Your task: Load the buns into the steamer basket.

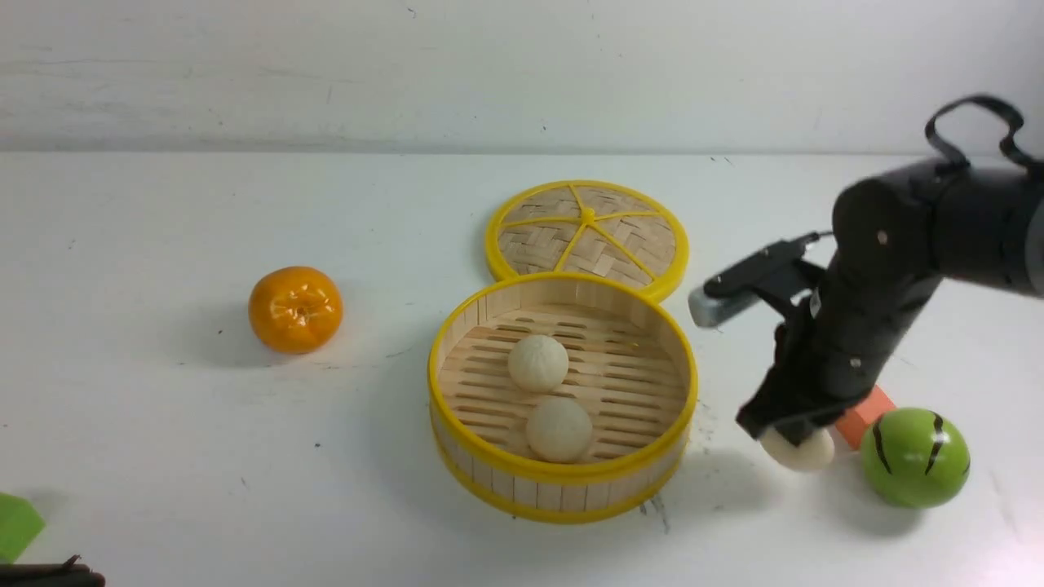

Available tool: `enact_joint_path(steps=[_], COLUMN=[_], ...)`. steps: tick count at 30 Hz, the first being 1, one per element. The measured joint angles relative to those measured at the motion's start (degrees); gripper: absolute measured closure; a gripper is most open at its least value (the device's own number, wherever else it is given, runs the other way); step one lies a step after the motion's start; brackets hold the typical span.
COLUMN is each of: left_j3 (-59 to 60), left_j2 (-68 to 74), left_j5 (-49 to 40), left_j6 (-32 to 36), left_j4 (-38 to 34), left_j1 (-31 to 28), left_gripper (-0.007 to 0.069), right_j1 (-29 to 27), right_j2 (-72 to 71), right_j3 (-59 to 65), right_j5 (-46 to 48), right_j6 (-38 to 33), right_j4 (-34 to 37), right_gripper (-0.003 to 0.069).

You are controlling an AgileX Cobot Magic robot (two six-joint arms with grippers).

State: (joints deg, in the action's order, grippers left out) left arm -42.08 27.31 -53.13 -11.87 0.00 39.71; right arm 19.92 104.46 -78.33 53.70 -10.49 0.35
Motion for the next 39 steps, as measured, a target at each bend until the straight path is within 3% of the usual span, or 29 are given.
enact_joint_path(steps=[6,11,15,17,23,26,29,33,37,38,39], left_j3=[0.00,0.00,0.00,0.00,0.00,0.00,0.00,0.00,0.00,0.00,0.00], left_j2=[0.00,0.00,0.00,0.00,0.00,0.00,0.00,0.00,0.00,0.00,0.00], left_j5=[0.12,0.12,0.12,0.12,0.12,0.12,0.12,0.12,0.12,0.12,0.12], left_j6=[0.00,0.00,0.00,0.00,0.00,0.00,0.00,0.00,0.00,0.00,0.00], left_j4=[0.00,0.00,0.00,0.00,0.00,0.00,0.00,0.00,0.00,0.00,0.00], left_j1=[0.00,0.00,0.00,0.00,0.00,0.00,0.00,0.00,0.00,0.00,0.00], left_gripper=[0.0613,0.0611,0.0608,0.0606,0.0607,0.0606,0.0605,0.0604,0.0599,0.0599,0.0596], right_j1=[5.01,7.27,7.97,7.97,7.97,7.97,7.97,7.97,7.98,7.98,8.03], right_j2=[0.39,3.77,9.61,12.03,15.14,15.02,12.91,7.37,-1.76,-2.32,-6.81], right_j3=[-13.42,-16.99,-17.61,-17.61,-18.40,-20.26,-25.11,-29.56,-29.21,-28.85,-27.00], right_j5=[2.26,0.08,-2.78,-3.76,-4.66,-2.40,7.34,15.15,16.59,16.69,17.06], right_j6=[0.00,0.00,0.00,0.00,0.00,0.00,0.00,0.00,0.07,0.07,0.07], right_j4=[3.81,3.86,4.06,4.06,3.79,3.73,3.57,3.57,3.71,3.75,4.17], right_gripper=[0.0638,0.0630,0.0573,0.0509,0.0204,0.0127,0.0070,0.0120,0.0277,0.0287,0.0362])
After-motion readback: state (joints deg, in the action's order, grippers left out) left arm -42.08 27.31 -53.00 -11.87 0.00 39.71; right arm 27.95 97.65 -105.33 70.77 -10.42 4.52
